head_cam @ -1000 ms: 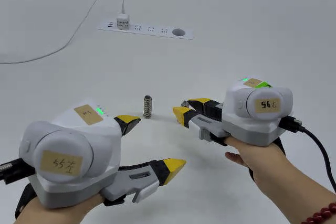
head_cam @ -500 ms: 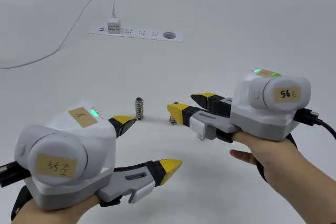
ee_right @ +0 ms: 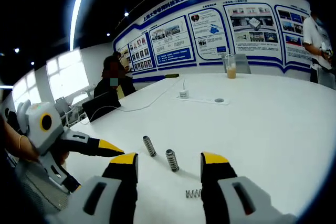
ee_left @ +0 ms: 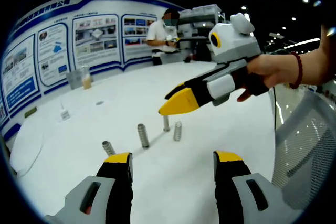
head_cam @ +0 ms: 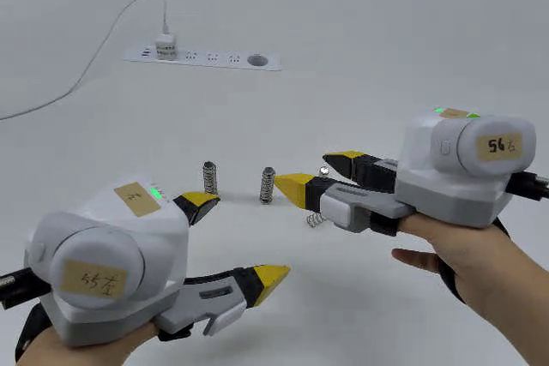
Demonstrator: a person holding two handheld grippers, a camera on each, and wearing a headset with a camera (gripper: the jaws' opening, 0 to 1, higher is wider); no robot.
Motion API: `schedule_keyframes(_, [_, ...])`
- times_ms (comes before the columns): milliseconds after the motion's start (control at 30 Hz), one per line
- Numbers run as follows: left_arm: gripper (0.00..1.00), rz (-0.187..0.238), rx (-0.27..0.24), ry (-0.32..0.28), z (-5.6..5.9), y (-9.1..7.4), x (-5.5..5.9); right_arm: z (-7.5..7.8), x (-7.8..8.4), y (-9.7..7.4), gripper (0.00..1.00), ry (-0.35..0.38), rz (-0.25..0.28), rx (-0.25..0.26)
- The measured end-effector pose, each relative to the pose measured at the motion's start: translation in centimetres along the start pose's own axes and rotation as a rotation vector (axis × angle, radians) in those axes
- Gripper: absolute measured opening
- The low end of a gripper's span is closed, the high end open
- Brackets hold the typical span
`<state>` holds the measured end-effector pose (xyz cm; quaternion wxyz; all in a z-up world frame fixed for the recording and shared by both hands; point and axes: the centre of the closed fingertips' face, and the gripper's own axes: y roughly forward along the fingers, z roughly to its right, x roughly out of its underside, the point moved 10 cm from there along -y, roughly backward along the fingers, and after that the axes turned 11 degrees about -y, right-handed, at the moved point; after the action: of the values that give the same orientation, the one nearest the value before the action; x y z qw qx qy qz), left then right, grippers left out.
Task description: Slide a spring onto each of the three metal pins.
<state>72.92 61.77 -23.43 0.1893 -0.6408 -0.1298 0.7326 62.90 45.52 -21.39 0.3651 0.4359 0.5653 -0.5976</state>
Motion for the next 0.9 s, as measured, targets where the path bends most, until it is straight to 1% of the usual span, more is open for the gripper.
schedule_keyframes(233, [0.62,-0.014,0.010,0.025,0.0,0.9,-0.1,0.3,0.1,-1.4,0.53,0.007,0.025,-0.021])
schedule_keyframes(367, [0.60,-0.027,0.016,0.032,0.0,1.6,0.1,0.5,0.3,-2.2,0.54,0.001,0.027,-0.036])
schedule_keyframes(700, [0.56,-0.044,0.034,0.057,0.1,3.3,-0.2,1.1,0.8,-4.1,0.55,-0.018,0.041,-0.068])
schedule_keyframes(900, [0.53,-0.056,0.039,0.066,0.3,4.7,-0.2,1.5,1.1,-4.7,0.56,-0.043,0.031,-0.086])
